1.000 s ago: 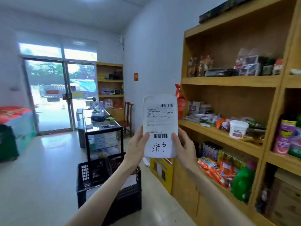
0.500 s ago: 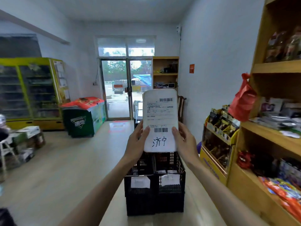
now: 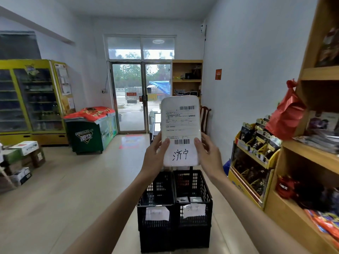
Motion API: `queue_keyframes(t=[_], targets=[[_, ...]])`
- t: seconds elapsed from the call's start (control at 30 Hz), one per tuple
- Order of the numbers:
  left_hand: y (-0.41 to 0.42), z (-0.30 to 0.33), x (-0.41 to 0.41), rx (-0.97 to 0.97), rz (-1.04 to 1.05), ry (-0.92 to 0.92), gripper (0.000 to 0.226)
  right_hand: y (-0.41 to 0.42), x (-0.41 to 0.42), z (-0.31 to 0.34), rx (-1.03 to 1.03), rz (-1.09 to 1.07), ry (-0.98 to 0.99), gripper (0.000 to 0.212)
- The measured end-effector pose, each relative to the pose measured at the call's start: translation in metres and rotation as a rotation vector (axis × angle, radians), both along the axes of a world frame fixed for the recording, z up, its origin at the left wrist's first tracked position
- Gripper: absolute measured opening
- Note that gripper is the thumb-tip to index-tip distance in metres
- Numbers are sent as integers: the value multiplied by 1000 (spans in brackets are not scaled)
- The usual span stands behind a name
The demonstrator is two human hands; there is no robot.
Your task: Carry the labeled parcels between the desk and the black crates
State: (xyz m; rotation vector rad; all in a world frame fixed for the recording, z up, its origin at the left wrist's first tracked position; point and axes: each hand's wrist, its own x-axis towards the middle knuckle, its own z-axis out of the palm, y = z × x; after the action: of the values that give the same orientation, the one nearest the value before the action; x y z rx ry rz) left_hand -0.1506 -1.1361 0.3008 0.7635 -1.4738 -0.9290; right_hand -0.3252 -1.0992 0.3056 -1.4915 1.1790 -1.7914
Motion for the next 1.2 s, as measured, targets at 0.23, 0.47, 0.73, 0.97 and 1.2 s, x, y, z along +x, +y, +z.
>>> queue_keyframes(t=[0.23,0.47,0.73,0.97,1.2], targets=[[-75,1,-3,1,-64,40,42,-66,1,0,-2,-51,-5,32],[-134,-12,-18,1,-106,43,41,-125,-14,-13,37,-90,-1,37],[-218,-20,-52,10,-80,33,39,-208,-50,-22,46,-62,-2,38],[-299,-14,-110,5,-41,3,39,-295,-108,-15,10,-30,-20,35],[-375,-13,-168,-6,-32,5,43,-378,-170,-15,-3,13,-10,35]])
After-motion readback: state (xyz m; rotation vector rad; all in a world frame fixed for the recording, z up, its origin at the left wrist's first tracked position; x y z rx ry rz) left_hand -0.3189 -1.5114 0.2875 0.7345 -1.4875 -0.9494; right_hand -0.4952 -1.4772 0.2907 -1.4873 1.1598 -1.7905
